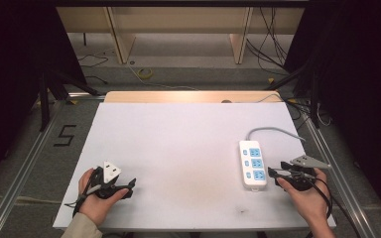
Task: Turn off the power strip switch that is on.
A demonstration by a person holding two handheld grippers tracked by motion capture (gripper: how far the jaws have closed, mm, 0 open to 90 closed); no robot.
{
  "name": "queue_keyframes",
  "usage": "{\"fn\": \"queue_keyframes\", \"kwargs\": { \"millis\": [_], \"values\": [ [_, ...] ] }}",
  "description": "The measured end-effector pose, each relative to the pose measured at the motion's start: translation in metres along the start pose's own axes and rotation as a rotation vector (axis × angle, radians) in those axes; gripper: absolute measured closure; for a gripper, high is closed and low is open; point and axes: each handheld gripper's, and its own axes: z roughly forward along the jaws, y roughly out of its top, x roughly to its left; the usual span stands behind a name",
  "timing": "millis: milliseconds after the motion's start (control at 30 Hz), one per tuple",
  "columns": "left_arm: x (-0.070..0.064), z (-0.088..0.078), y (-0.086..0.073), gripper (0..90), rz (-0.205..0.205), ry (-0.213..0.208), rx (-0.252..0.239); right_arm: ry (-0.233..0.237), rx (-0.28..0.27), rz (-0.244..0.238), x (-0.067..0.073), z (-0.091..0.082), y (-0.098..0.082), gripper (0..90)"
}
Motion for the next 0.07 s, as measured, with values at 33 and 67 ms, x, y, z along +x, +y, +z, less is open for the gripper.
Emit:
{"fn": "queue_keyframes", "kwargs": {
  "millis": [33,67],
  "values": [
    [0.0003,0.0012,-0.0001,14.6,-0.006,0.001,0.0,-0.001,-0.002,0.002,0.0002,0.0001,0.0,43.6],
    [0.0007,0.0029,-0.0001,14.6,-0.01,0.0,0.002,-0.003,-0.004,0.002,0.0003,0.0001,-0.0001,43.5]
  ]
}}
